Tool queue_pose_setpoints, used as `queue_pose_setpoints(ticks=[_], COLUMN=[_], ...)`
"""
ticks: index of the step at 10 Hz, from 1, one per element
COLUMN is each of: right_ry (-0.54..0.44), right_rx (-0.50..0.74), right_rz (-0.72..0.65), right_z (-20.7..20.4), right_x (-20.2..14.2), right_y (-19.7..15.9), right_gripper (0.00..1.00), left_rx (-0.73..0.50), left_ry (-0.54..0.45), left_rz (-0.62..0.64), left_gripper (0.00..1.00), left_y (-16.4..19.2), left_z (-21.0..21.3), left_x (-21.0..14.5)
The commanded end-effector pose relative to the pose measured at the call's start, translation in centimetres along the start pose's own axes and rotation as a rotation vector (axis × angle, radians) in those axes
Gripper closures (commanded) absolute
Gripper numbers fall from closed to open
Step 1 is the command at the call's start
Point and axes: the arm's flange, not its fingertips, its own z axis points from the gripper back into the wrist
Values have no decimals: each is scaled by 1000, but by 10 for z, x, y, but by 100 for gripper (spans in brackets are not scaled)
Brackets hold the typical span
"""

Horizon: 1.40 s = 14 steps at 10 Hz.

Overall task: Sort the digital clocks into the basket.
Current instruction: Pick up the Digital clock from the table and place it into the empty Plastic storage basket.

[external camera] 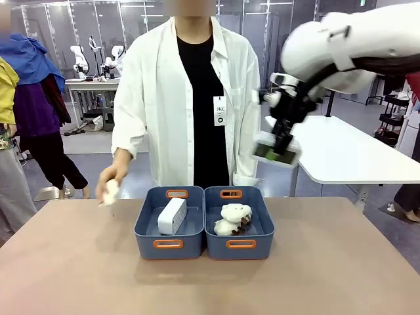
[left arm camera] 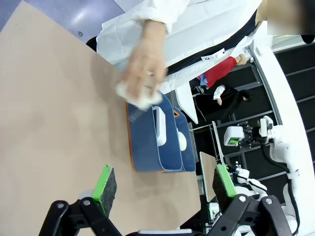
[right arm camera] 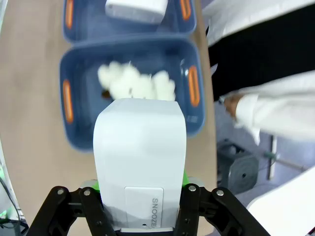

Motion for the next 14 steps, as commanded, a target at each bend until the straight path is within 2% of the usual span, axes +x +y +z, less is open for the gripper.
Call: queue_pose_setpoints(ticks=[1,2,3,4,5,6,7,9,10,14], right_ry=[-14,23,-43,-181,-280,-295,-335,-404,-429,-446], right_rx=[-22,-69,-99,-120,-127,-157,-194,-226,-228,-189], right_rz=[-12,-9,-75,-188,-260,-318,-372,-457,-479,-476], right_z=[-11,-8,19,59,91,100,100,97,97,93], right_x=[32,28,-22,-109,-198,-248,-281,-324,-334,-340], right_y=[-9,-4,6,34,86,130,162,189,192,179], right_gripper=[100,100,100,100,100,100,100,100,100,100], left_rx=[-10,-10,-10,-10,-10,-10,-10,-10,-10,-10], left_ry=[3,3,3,3,3,3,3,3,3,3], left_rz=[14,14,14,14,14,14,14,14,14,14], left_gripper=[0,0,0,0,0,0,0,0,0,0], left_y=[-4,-4,-4,-4,-4,-4,-4,-4,-4,-4], left_z=[4,4,4,4,4,4,4,4,4,4], left_x=[1,1,1,1,1,1,1,1,1,1])
